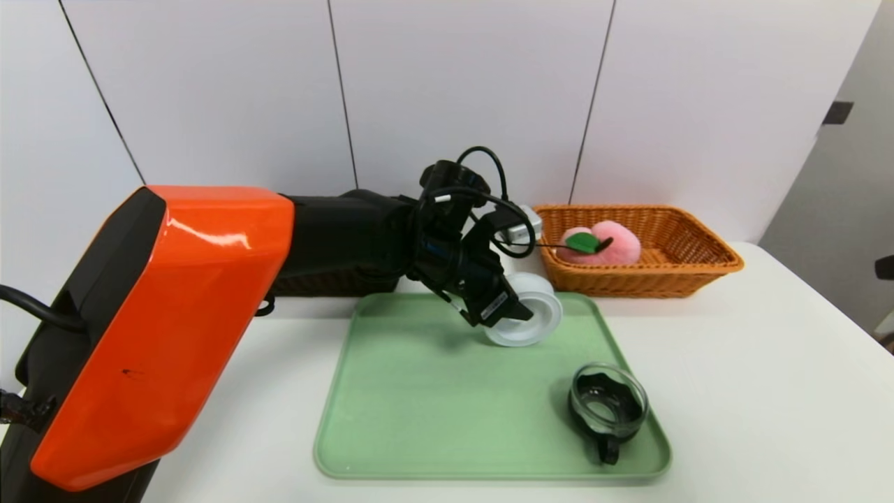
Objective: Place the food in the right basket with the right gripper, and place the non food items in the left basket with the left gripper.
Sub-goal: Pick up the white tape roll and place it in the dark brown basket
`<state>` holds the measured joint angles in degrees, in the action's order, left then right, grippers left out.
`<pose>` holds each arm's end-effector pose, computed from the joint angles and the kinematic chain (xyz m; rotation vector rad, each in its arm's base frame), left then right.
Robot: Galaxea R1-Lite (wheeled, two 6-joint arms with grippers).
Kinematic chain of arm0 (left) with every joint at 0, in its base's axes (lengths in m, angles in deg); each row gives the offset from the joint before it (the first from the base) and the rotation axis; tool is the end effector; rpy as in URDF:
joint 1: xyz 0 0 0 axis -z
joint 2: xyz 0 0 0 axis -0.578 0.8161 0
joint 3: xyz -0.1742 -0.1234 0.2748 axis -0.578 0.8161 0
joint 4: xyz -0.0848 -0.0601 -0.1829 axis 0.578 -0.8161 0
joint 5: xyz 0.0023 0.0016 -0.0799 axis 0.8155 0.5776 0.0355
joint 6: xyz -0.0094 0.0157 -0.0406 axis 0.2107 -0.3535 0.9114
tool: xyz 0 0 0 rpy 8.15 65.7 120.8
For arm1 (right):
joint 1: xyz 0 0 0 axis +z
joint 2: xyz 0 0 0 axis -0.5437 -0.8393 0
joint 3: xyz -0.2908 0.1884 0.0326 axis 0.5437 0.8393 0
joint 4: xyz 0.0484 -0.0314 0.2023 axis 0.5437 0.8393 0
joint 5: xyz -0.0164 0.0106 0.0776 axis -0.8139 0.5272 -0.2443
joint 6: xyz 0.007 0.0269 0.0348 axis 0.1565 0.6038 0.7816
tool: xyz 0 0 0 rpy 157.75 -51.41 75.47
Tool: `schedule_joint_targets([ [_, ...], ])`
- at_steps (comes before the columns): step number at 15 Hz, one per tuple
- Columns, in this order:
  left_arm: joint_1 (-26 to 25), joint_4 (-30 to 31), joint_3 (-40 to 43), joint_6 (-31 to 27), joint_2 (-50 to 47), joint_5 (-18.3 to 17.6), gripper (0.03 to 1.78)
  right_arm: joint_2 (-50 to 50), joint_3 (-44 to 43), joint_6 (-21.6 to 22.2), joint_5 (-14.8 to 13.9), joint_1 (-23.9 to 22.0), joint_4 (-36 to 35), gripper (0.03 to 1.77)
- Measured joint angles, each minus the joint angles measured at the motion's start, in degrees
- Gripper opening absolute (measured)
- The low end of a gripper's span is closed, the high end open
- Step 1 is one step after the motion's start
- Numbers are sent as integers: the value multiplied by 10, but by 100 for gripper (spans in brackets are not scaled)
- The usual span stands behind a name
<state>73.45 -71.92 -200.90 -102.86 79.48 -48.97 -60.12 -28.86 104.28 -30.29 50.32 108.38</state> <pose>0.4097 -0.3456 0.1918 0.4724 0.4505 -1.1976 0.1047 0.0376 0.3875 0.1895 0.6682 0.3104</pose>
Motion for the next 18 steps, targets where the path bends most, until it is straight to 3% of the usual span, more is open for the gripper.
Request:
schedule_joint_targets([
  [2,-1,0,0,0,0,2,61,0,-1,0,0,0,0,169],
  [3,0,0,0,0,0,3,56,0,-1,0,0,0,0,169],
  [11,1,-11,-1,6,-52,5,56,-1,-1,0,1,0,-1,169],
  [18,-42,-16,-4,59,-124,52,56,-1,-3,0,12,0,-7,169],
])
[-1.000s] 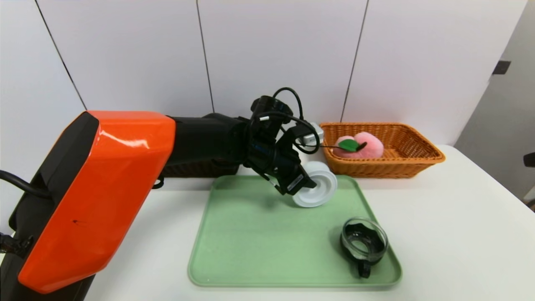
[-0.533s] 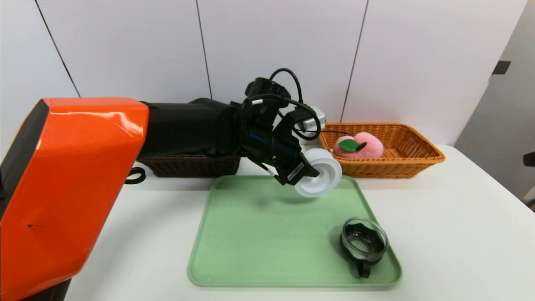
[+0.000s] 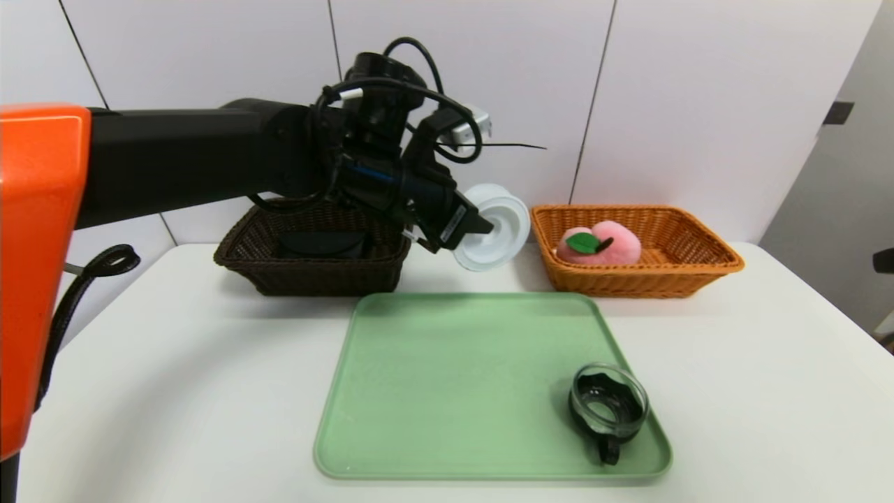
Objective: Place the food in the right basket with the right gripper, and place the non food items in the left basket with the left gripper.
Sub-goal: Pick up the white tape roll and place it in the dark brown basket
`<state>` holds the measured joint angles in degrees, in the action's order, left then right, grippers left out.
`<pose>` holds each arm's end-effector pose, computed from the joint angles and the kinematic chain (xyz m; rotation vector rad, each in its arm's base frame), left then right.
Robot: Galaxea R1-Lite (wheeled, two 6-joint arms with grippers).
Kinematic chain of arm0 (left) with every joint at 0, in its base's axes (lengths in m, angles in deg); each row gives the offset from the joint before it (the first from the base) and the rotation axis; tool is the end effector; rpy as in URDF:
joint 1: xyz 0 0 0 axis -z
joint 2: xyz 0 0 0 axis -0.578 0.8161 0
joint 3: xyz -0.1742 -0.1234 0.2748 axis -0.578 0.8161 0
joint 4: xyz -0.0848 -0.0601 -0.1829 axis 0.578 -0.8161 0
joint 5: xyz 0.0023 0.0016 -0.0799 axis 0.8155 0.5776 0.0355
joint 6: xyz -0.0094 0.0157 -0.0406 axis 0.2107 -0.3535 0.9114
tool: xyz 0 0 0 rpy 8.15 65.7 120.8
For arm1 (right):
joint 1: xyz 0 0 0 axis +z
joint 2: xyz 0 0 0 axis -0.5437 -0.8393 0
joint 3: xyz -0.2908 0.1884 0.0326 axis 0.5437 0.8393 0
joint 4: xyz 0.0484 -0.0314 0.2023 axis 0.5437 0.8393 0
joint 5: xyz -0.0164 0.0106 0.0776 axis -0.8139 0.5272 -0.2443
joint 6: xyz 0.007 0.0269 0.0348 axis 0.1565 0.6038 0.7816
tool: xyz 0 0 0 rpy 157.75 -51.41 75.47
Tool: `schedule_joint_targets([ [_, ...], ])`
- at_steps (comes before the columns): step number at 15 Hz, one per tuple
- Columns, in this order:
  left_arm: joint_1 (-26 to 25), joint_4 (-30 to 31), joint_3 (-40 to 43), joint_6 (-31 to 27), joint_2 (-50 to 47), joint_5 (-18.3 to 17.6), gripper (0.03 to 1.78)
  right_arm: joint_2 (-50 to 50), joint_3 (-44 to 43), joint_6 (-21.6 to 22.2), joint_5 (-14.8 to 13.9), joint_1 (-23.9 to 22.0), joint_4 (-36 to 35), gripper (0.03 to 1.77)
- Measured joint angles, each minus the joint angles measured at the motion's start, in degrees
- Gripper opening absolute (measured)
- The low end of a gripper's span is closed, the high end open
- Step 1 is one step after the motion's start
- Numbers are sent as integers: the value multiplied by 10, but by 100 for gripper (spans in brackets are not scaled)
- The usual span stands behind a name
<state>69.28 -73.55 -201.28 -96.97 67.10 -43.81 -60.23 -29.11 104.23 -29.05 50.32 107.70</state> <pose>0.3913 -0.2818 0.3005 0.3798 0.3257 -0.9945 0.1055 0.0389 0.3896 0.1966 0.6578 0.3339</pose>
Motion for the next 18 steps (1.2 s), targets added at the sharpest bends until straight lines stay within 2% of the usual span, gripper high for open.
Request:
schedule_joint_targets([
  [10,-195,-9,-1,1,-35,1,56,2,3,0,0,0,1,169],
  [18,-229,-14,0,3,14,2,56,-2,-3,0,7,0,0,169],
])
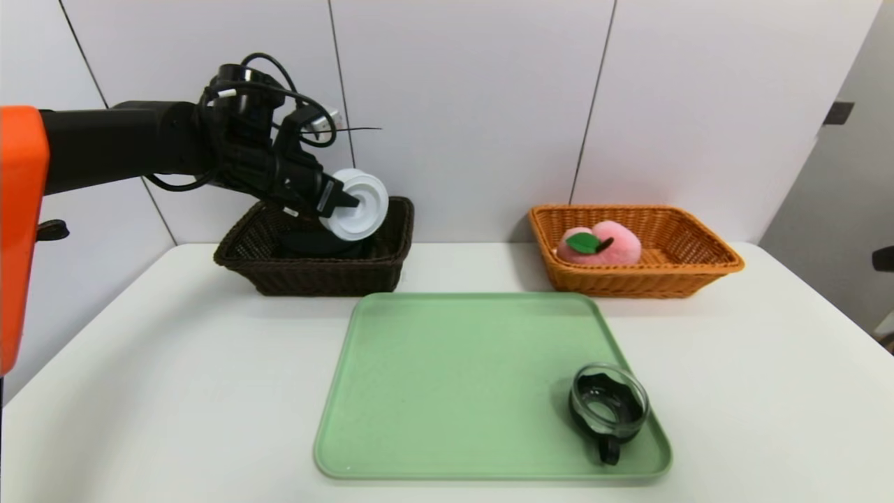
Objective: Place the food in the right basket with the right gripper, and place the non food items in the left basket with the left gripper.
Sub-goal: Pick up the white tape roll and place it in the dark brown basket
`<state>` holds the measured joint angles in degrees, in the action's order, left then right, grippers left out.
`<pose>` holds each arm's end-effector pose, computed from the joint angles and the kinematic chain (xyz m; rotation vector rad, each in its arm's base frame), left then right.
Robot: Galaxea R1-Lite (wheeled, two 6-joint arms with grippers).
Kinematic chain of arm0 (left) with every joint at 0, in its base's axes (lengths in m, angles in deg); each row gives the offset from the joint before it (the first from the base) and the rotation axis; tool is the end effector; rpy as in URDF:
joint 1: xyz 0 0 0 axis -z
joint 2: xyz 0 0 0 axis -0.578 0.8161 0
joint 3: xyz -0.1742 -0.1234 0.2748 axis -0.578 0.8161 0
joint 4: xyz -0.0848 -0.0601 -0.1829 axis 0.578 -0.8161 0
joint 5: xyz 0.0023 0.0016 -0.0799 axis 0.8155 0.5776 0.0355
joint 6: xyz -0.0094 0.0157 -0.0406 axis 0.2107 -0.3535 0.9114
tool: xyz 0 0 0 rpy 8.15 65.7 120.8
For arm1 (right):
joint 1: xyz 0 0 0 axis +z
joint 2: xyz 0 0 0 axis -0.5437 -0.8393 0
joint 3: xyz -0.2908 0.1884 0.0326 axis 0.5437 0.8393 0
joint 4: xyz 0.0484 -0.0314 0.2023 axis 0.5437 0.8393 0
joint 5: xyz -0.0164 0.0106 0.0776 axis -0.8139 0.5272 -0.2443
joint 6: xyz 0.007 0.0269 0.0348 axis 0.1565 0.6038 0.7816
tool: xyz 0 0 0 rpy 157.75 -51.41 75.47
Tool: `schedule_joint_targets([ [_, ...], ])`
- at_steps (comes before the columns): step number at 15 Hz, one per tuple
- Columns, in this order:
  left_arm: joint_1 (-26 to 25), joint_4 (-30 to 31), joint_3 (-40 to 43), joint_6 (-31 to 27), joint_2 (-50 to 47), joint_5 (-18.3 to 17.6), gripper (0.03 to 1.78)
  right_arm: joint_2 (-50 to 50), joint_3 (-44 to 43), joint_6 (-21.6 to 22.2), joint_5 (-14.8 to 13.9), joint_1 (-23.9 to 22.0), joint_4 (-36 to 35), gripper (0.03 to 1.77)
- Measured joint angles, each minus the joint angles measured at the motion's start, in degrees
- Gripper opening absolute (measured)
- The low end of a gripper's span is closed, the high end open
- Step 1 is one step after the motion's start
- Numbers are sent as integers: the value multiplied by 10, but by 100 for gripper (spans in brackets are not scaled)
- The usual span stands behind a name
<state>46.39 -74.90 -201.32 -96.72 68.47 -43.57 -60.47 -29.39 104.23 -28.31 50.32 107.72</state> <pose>0.4757 -0.1083 0.2865 0.2916 0.4330 -0.6042 0.1065 0.0398 0.3904 0.2003 0.6598 0.3464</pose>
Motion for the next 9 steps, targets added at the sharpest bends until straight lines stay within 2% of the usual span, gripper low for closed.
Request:
schedule_joint_targets([
  [6,0,-1,0,0,22,6,56,0,-3,0,0,0,0,169],
  [7,0,-1,0,0,24,5,62,0,-3,0,0,0,0,169],
  [9,-1,-1,0,0,26,6,86,0,-3,0,0,0,0,169],
])
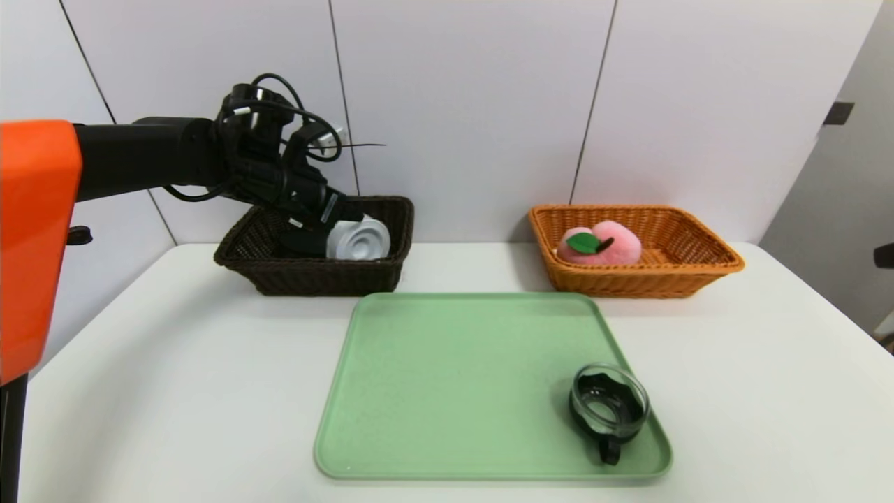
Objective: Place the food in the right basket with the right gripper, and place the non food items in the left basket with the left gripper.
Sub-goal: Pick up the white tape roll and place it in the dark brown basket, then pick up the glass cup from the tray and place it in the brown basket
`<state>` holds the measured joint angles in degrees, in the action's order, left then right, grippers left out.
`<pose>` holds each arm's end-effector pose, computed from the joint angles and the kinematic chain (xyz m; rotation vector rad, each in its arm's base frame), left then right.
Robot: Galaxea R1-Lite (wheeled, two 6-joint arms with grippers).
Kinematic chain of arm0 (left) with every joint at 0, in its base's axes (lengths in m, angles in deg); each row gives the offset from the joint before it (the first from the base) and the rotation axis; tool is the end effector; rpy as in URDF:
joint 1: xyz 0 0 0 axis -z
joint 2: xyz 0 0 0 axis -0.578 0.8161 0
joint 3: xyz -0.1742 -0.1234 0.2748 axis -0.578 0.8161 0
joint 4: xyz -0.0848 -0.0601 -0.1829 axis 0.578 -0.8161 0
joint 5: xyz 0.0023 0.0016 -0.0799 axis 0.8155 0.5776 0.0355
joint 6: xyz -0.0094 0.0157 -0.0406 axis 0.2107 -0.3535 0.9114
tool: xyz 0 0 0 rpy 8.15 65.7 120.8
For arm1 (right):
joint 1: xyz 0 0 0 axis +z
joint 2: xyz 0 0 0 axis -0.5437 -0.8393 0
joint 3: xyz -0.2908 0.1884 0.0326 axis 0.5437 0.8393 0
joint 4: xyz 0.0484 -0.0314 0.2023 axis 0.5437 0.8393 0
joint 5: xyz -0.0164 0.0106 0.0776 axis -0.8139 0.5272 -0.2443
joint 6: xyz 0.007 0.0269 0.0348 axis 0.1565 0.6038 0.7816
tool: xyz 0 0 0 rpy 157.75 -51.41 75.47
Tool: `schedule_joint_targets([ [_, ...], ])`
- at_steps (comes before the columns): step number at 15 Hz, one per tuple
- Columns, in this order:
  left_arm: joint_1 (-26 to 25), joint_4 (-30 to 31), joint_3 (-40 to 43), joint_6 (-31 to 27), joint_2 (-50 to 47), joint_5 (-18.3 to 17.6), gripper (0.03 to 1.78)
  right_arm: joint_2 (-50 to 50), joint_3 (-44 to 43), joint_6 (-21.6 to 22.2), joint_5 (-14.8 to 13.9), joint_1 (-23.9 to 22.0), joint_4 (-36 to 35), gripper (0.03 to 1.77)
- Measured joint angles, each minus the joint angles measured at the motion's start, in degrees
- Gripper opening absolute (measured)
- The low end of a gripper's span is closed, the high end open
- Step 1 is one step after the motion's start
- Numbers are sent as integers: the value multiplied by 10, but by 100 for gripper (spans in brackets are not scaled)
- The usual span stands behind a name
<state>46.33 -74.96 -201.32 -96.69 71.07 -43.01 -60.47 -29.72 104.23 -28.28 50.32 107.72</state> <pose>0.4882 -0.1098 0.2639 0.2892 0.4816 -0.5995 0.1061 0.0397 0.3919 0.2010 0.6541 0.3479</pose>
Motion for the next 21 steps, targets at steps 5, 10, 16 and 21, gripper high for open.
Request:
schedule_joint_targets([
  [5,0,3,0,2,-5,0,127,1,-1,0,1,1,0,169],
  [10,0,17,0,17,-44,2,147,5,-5,0,1,1,1,169],
  [16,31,12,1,113,-115,38,160,12,-4,0,10,3,2,170],
  [21,71,-96,17,174,-198,44,165,0,-4,-3,13,3,0,170],
])
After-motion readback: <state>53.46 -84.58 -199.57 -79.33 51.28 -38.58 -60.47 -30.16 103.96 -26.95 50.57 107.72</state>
